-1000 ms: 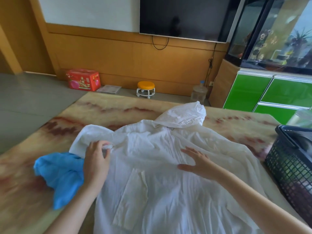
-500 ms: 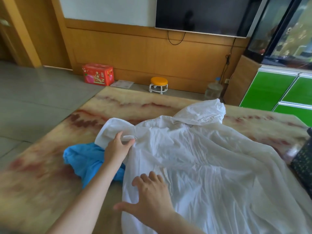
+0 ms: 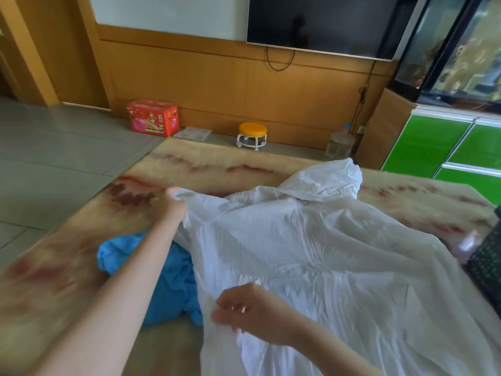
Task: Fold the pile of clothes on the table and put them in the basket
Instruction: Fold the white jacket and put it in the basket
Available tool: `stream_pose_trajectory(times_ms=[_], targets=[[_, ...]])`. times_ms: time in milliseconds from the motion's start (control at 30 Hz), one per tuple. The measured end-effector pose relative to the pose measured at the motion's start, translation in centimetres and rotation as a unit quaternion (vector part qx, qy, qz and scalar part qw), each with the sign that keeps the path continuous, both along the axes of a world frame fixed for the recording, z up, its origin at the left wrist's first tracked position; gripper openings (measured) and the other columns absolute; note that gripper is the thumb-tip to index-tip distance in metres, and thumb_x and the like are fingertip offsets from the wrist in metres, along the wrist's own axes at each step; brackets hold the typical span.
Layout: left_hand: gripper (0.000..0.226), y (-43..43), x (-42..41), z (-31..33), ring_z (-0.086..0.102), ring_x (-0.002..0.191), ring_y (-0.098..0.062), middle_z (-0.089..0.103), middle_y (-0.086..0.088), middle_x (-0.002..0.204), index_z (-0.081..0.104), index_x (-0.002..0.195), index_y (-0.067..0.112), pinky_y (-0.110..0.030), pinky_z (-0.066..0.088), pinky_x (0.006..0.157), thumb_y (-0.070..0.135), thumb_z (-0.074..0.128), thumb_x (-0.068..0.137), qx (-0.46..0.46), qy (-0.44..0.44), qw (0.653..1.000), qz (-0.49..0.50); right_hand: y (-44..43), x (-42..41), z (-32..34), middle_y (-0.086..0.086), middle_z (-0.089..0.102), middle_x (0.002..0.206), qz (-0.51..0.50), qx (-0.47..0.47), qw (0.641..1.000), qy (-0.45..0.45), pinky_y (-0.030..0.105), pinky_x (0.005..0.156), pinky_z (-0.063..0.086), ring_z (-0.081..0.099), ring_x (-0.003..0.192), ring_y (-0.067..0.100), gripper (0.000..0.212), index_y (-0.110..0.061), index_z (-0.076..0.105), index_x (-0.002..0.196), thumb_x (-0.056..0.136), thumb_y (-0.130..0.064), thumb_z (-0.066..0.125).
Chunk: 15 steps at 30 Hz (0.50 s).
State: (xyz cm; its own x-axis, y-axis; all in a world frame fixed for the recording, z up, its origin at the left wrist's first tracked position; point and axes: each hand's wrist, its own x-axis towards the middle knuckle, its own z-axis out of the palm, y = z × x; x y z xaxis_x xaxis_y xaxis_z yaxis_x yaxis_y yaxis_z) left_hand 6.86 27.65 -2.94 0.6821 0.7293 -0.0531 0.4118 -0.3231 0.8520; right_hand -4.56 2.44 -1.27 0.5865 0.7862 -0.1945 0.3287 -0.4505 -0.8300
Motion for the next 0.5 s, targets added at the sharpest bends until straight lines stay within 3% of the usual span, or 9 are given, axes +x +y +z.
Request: stream_pose_trajectory(times_ms=[33, 100, 167, 233, 300, 400, 467, 500], targets=[[0.052, 0.2, -0.4, -0.3, 0.048, 0.118, -0.034, 0.049, -0.019, 0.132, 0.056, 0.129, 0.020, -0.039, 0.043, 0.100, 0.002, 0.044, 0.081, 0.023, 0.029, 0.999, -0.026, 0.1, 0.1, 0.0, -0.005, 0.068, 0.082, 0.027, -0.014, 0.999, -0.019, 0.019, 0.071, 0.049, 0.058, 0.072, 0.006, 0.011, -0.028, 0.069, 0.084, 0.090, -0.033, 0.061], [0.045, -0.2, -1.5, -0.4, 0.050, 0.117, -0.035, 0.054, -0.020, 0.127, 0.061, 0.124, 0.015, -0.036, 0.041, 0.101, 0.008, 0.041, 0.084, 0.050, 0.022, 0.997, -0.046, 0.4, 0.1, -0.4, -0.008, 0.068, 0.094, 0.055, -0.060, 0.995, -0.056, 0.022, 0.081, 0.048, 0.057, 0.078, 0.002, 0.021, -0.027, 0.070, 0.100, 0.088, -0.043, 0.061], [0.050, -0.9, -2.5, -0.5, 0.054, 0.109, -0.038, 0.061, -0.021, 0.111, 0.070, 0.110, 0.012, -0.037, 0.044, 0.097, 0.018, 0.035, 0.074, 0.063, -0.028, 0.997, -0.035, 1.1, 0.2, -0.8, -0.007, 0.067, 0.095, 0.032, -0.068, 0.992, -0.098, 0.024, 0.082, 0.048, 0.054, 0.078, 0.000, 0.024, -0.026, 0.070, 0.102, 0.089, -0.043, 0.059], [0.046, -1.8, -3.2, -0.5, 0.052, 0.104, -0.042, 0.054, -0.020, 0.096, 0.071, 0.101, 0.005, -0.043, 0.045, 0.094, 0.019, 0.037, 0.072, 0.044, -0.092, 0.995, -0.012, 1.6, 0.7, -1.1, -0.008, 0.067, 0.099, -0.002, -0.051, 0.987, -0.155, 0.025, 0.081, 0.049, 0.055, 0.078, 0.000, 0.022, -0.027, 0.069, 0.103, 0.090, -0.040, 0.056], [0.038, -2.0, -3.7, -0.5, 0.048, 0.109, -0.039, 0.048, -0.024, 0.112, 0.057, 0.118, 0.000, -0.042, 0.043, 0.095, 0.010, 0.043, 0.084, 0.051, -0.098, 0.994, 0.011, 1.8, 1.5, -1.5, -0.012, 0.062, 0.103, -0.040, -0.039, 0.981, -0.186, 0.024, 0.080, 0.048, 0.056, 0.083, 0.001, 0.023, -0.028, 0.066, 0.109, 0.092, -0.038, 0.055], [0.050, -0.6, -4.6, -1.0, 0.044, 0.120, -0.035, 0.028, -0.021, 0.143, 0.027, 0.141, 0.004, -0.041, 0.041, 0.096, 0.007, 0.038, 0.092, 0.003, -0.087, 0.995, 0.038, 1.8, 2.3, -1.7, -0.017, 0.055, 0.111, -0.089, -0.019, 0.978, -0.186, 0.024, 0.086, 0.047, 0.053, 0.095, 0.001, 0.032, -0.031, 0.058, 0.122, 0.092, -0.041, 0.055], [0.045, 0.6, -5.1, -1.9, 0.048, 0.117, -0.034, 0.038, -0.019, 0.140, 0.032, 0.138, 0.000, -0.040, 0.044, 0.090, 0.009, 0.038, 0.095, -0.035, -0.018, 0.999, 0.023, 2.0, 2.4, -2.2, -0.017, 0.049, 0.129, -0.090, -0.041, 0.974, -0.203, 0.025, 0.096, 0.043, 0.047, 0.116, 0.004, 0.043, -0.036, 0.050, 0.131, 0.090, -0.049, 0.054], [0.035, 0.9, -5.3, -2.3, 0.055, 0.104, -0.031, 0.049, -0.019, 0.129, 0.044, 0.127, -0.002, -0.039, 0.045, 0.083, 0.010, 0.038, 0.095, -0.073, -0.005, 0.997, 0.011, 2.2, 2.3, -2.4, -0.016, 0.042, 0.138, -0.086, -0.066, 0.970, -0.217, 0.027, 0.101, 0.040, 0.040, 0.125, 0.006, 0.051, -0.038, 0.043, 0.135, 0.088, -0.054, 0.053]])
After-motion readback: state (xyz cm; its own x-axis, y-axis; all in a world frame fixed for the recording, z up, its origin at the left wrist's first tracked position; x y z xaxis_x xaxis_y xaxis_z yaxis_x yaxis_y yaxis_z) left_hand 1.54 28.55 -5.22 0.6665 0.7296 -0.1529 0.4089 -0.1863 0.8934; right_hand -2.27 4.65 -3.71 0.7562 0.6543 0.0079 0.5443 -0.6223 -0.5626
